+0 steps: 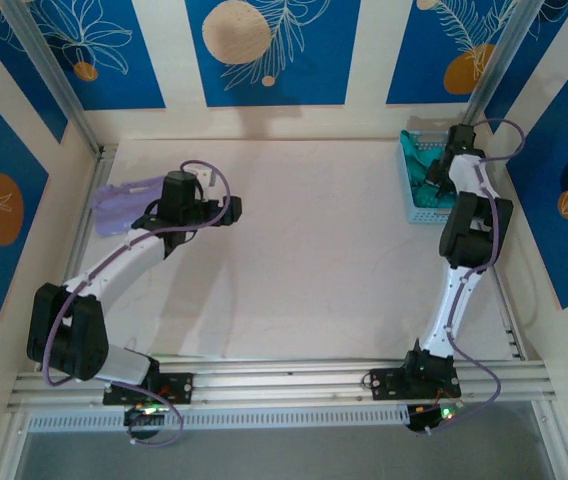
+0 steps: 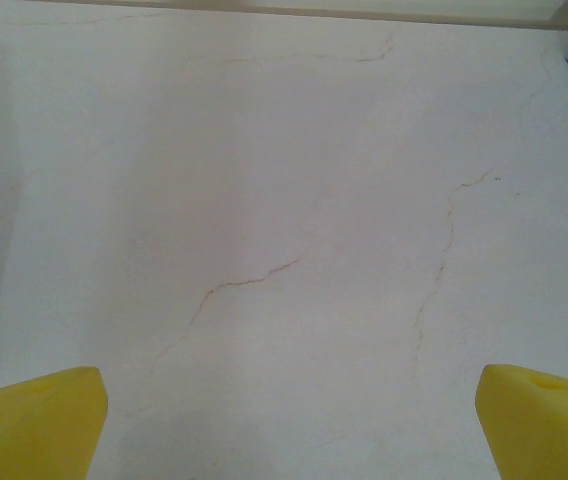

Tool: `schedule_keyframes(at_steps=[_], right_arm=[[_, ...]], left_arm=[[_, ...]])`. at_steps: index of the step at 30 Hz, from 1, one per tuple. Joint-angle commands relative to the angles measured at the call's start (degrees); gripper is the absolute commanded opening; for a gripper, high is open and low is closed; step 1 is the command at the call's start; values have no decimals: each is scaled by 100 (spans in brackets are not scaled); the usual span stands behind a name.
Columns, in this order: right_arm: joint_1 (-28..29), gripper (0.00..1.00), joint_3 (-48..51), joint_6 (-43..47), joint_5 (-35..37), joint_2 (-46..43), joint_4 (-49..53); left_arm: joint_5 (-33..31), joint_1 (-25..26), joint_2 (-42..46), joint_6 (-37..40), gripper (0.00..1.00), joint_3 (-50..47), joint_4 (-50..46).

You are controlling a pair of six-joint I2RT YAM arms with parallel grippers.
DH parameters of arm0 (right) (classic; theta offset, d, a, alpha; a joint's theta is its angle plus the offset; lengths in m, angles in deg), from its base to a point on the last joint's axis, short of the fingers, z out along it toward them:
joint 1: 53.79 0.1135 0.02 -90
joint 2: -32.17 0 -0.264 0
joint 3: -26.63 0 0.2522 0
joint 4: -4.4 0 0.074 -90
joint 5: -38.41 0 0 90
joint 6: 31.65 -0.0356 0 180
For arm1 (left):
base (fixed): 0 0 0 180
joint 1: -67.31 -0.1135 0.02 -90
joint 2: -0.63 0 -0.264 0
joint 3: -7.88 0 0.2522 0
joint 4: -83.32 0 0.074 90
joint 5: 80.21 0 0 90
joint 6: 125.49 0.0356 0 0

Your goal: Fold the inside-out t-shirt

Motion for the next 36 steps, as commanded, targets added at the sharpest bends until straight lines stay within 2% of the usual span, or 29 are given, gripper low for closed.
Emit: schedule_keyframes(at_steps=[1, 6, 9, 13, 15, 18, 20, 22, 25, 27, 29, 31, 33, 36], right_arm=[[358, 0, 436, 127, -324, -1758, -415], [1204, 0, 1038, 264, -116, -3898, -1367], [1713, 0, 766, 324, -248, -4608, -1666], [2255, 0, -607, 101, -1176, -4722, -1225], [2770, 0, -1555, 197, -1464, -4524, -846], [3437, 0, -2582, 260, -1730, -4196, -324], [3748, 0, -2655, 217, -1776, -4145, -222], [3926, 0, -2389, 63, -1891, -4188, -196], [4065, 0, -1468, -240, -2116, -4347, -298], [4099, 0, -449, -510, -2323, -4479, -543], [4081, 0, 635, -743, -2418, -4556, -814], [3927, 4, 1674, -979, -2482, -4440, -1067], [3577, 19, 2295, -944, -2475, -3970, -870], [3126, 41, 2646, -553, -1505, -3337, -142]], left_arm=[[11, 49, 495, -138, 92, -34, -144], [249, 49, 1147, -438, 87, -70, 103], [242, 49, 1441, -701, 85, -156, 385], [358, 50, 1629, -1170, 84, -341, 748], [322, 48, 1740, -1179, 84, -355, 709], [-121, 41, 1985, -996, 85, -277, 321], [-534, 40, 2201, -824, 86, -242, -31], [-1072, 40, 2499, -664, 87, -264, -387], [-1923, 43, 3059, -525, 88, -525, -784], [-2344, 45, 3472, -550, 88, -778, -1014], [-2478, 41, 3785, -575, 89, -1031, -1168], [-2240, 47, 3981, -598, 90, -1327, -1157], [-1493, 49, 3925, -698, 91, -1649, -940], [-142, 66, 3315, -1094, 90, -1961, -510]])
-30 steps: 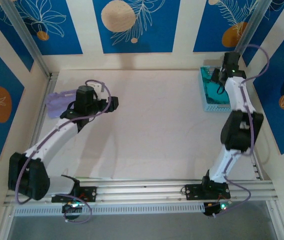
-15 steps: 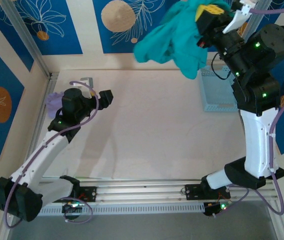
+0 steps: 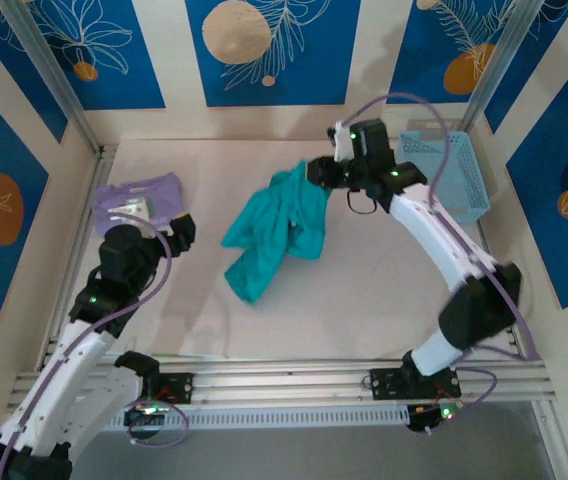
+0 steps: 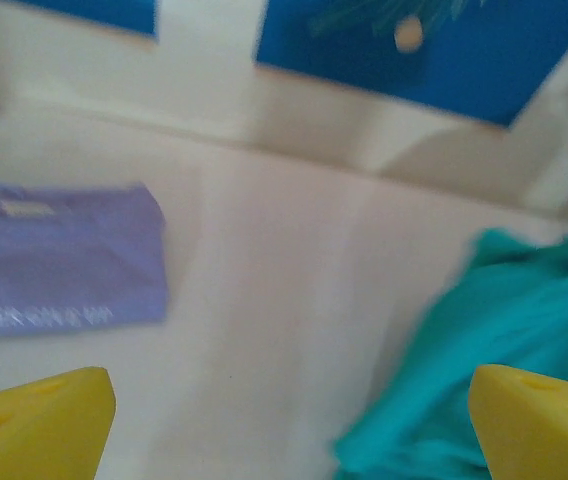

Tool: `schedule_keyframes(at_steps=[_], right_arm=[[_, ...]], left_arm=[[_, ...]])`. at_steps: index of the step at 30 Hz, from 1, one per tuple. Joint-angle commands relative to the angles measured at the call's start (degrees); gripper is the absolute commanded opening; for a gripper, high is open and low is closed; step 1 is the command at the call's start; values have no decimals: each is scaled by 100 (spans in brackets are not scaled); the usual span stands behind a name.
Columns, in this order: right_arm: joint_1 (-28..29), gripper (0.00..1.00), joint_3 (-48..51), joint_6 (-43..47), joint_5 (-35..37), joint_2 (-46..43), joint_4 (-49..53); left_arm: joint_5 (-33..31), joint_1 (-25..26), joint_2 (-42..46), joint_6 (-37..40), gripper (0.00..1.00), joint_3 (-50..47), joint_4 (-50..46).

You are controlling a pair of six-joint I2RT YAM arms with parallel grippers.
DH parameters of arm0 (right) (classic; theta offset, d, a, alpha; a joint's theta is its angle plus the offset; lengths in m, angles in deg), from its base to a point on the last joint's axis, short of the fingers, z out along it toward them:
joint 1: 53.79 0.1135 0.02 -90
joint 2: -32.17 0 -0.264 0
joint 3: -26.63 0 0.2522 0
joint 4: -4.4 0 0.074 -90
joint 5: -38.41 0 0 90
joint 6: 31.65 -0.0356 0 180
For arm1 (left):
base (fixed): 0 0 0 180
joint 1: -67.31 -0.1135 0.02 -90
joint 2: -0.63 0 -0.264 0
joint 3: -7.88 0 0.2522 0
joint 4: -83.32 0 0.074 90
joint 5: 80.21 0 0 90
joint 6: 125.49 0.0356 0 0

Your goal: Fold the inside-out t-shirt

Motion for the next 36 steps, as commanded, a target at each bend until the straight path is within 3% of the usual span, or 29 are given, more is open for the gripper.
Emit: schedule_keyframes(at_steps=[1, 3, 6, 8, 12, 16, 18, 21, 27, 29, 33, 36], right_arm=[[-377, 45, 489, 186, 985, 166, 601], [-214, 51, 1150, 283, 1043, -195, 393], [127, 61, 1846, 262, 1123, -630, 351], [212, 63, 2142, 190, 1000, -712, 342], [423, 62, 2494, -94, 443, -558, -46], [878, 59, 2512, -329, 621, -218, -214], [1111, 59, 2579, -511, 312, -84, -513], [1541, 59, 2665, -837, -136, 110, -1045], [1958, 59, 2516, -1213, -33, 767, -1427], [1998, 54, 2446, -1265, 20, 922, -1574], [1994, 23, 2257, -1098, 261, 986, -1498], [1918, 8, 2261, -934, 284, 814, -1445]], left_arm=[[1545, 112, -746, -388, 90, -335, 358], [1919, 405, -1277, -373, 91, -352, 560], [1662, 951, -1820, -141, 92, -309, 657], [1525, 1098, -2163, -71, 93, -337, 803], [1311, 1113, -3195, 66, 87, -215, 1194], [1074, 1108, -4085, 75, 77, 37, 1555], [960, 1097, -4373, 75, 74, 127, 1700], [846, 1039, -4622, 130, 74, 254, 1732], [767, 782, -4891, 232, 82, 272, 1831], [853, 623, -4989, 242, 83, 317, 1836], [1095, 380, -5222, 281, 81, 536, 1821], [1254, 347, -5529, 366, 74, 829, 1761]])
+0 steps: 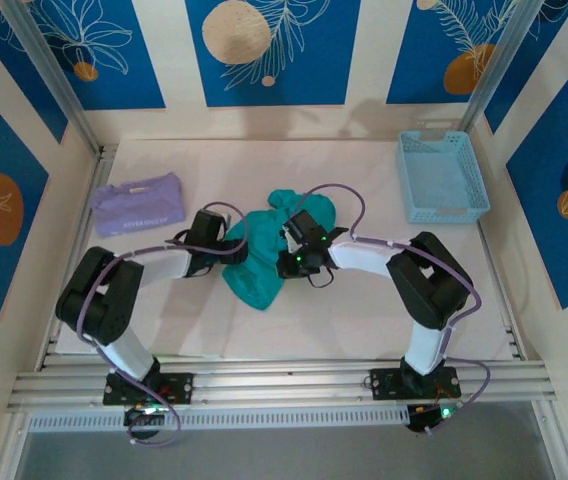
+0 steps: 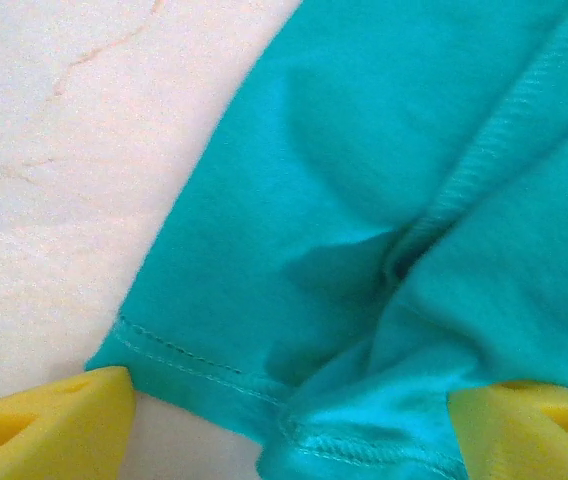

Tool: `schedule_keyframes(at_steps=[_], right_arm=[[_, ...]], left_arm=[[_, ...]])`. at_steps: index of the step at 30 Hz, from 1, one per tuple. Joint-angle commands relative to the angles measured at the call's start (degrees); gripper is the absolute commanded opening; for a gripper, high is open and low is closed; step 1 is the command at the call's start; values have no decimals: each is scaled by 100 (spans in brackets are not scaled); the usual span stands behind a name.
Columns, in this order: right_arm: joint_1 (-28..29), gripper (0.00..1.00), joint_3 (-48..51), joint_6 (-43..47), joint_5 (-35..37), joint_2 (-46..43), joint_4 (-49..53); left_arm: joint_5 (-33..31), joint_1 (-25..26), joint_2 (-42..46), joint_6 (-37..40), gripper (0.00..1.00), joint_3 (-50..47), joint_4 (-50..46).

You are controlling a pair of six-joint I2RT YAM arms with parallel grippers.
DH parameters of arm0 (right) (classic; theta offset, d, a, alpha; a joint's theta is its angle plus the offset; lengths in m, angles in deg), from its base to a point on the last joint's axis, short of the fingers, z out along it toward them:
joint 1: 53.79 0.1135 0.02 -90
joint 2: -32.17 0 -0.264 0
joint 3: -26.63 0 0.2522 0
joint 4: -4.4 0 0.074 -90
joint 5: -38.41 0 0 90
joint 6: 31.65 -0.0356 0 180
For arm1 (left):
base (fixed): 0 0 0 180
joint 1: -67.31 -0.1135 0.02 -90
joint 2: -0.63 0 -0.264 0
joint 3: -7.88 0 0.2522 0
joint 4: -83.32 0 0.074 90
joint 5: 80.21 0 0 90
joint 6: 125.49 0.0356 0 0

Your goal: Fold the inside-out t-shirt

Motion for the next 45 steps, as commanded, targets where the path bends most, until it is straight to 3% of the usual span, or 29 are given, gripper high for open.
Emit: schedule_keyframes(at_steps=[1, 7, 9, 14, 15, 23, 29, 31, 33, 38, 42, 45], right_arm=[[-87, 5, -182, 133, 41, -251, -20], [-212, 0, -341, 402, 63, -459, 240], [-293, 0, -470, 567, 110, -636, 399], [-608, 0, -1132, 1223, 388, -1310, 1201], [-690, 0, -1346, 1383, 478, -1500, 1428], [-1218, 0, -3661, 2551, 931, -2782, 2560], [-1214, 0, -4658, 2952, 749, -3030, 2434], [-1227, 0, -4589, 2907, 600, -2977, 2259], [-1227, 0, -4467, 2876, 473, -2776, 2280], [-1413, 4, -4196, 2621, 939, -1819, 2869], [-1418, 19, -3967, 2436, 1502, -1075, 3392], [-1236, 31, -2835, 2184, 1381, -1421, 2917]], left_arm=[[281, -45, -357, 161, 71, 438, 3], [513, -55, -1000, 268, 41, 1015, -162], [578, -61, -979, 330, 24, 1163, -221], [1061, -48, -227, 217, 10, 1476, -425], [1190, -37, 78, 134, 0, 1513, -438], [1158, 436, 2377, 98, 0, 2538, -1077], [1055, 653, 2967, 39, 0, 3098, -1096], [862, 657, 3000, 146, 0, 3094, -1096], [200, 653, 3001, 344, 0, 3021, -1310], [-1051, 635, 2941, 782, 0, 2549, -1764], [-898, 640, 2860, 597, 0, 2095, -1839], [-597, 640, 2905, 320, 0, 1750, -1796]])
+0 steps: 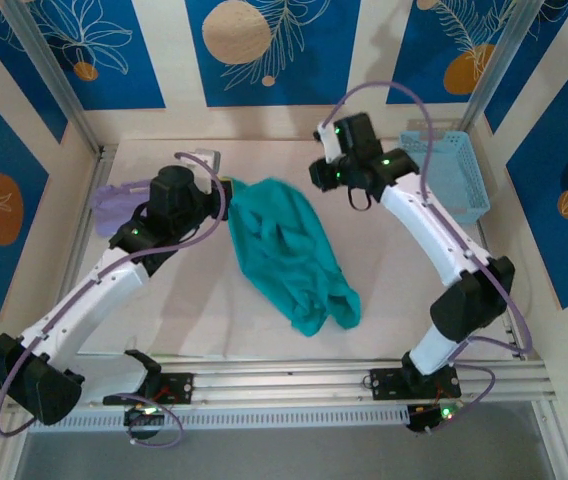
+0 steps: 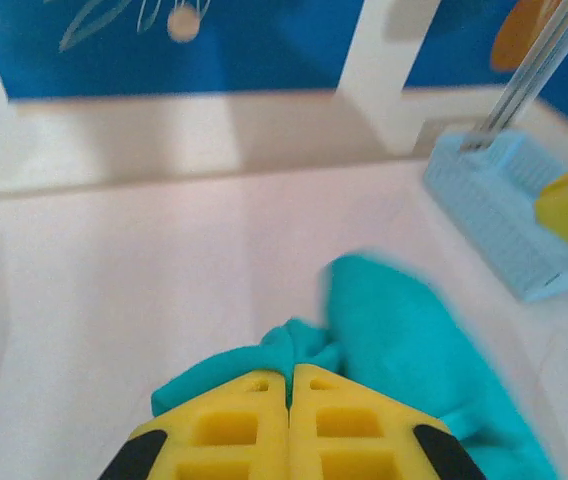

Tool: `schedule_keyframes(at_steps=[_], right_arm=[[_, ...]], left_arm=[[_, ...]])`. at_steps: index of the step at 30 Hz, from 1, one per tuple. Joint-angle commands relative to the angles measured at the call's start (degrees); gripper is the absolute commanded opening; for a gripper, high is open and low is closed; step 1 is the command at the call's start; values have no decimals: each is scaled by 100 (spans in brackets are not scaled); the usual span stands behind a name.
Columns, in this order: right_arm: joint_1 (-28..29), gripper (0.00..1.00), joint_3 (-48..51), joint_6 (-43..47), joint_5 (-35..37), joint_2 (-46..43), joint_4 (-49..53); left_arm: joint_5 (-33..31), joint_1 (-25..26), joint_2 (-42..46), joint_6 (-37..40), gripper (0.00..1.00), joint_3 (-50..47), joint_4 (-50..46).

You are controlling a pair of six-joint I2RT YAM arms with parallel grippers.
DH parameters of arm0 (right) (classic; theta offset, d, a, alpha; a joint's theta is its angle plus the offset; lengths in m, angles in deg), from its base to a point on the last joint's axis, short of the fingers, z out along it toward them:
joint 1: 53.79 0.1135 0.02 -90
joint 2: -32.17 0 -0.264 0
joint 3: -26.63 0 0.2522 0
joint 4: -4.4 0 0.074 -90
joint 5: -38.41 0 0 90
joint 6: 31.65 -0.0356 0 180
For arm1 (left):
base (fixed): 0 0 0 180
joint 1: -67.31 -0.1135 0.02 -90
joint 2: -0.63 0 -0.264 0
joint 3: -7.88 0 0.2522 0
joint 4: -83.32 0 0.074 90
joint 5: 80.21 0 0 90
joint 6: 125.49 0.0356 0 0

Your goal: Fold the inside-out t-shirt

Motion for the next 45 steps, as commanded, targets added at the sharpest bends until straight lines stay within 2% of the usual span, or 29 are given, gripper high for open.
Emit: schedule_keyframes(at_steps=[1, 4, 6, 8, 12, 17, 20, 21, 24, 25, 28, 32, 35, 37, 42, 45], right_arm=[[198, 36, 995, -377, -39, -695, -169], [471, 44, 2361, -792, -975, -1264, -1085], [774, 48, 3042, -1021, -1198, -1431, -1591], [1053, 51, 3424, -1136, -1062, -1381, -1933], [1339, 54, 3474, -1177, -972, -757, -2339], [1388, 54, 3020, -1142, -922, 182, -2489], [1386, 49, 2768, -1119, -699, 645, -2410], [1380, 44, 2713, -1110, -642, 734, -2411], [1335, 9, 2581, -975, -603, 613, -2427], [1322, 1, 2541, -905, -549, 432, -2394], [1108, 0, 2163, -628, -473, -395, -1989], [435, 0, 1016, -461, -943, -1416, -1365], [59, 0, -1, -409, -1092, -1837, -1132], [-1, 0, -593, -270, -910, -2017, -1010], [-14, 0, -1269, 0, -532, -2311, -920], [-26, 0, -1306, 85, -430, -2391, -729]], left_arm=[[46, -38, 139, -232, 0, -277, 6], [231, -32, 219, -408, 0, -580, 80], [266, -35, 258, -440, 0, -665, 31], [275, -29, 305, -432, 0, -712, 1], [260, -38, 399, -398, 0, -731, -8], [150, -40, 479, -327, 0, -715, -59], [57, -39, 497, -296, 0, -721, -70], [45, -41, 497, -275, 0, -722, -66], [-139, -42, 488, -234, 0, -720, -69], [-224, -38, 488, -213, 0, -705, -69], [-587, -55, 504, -83, 0, -501, -118], [-1139, -140, 574, 201, 0, 257, -151], [-1360, -169, 585, 418, 0, 1099, -136], [-1456, -169, 600, 489, 0, 1585, -87], [-816, -172, 596, 223, 0, 2160, 71], [-805, -169, 517, 337, 0, 2302, -199]])
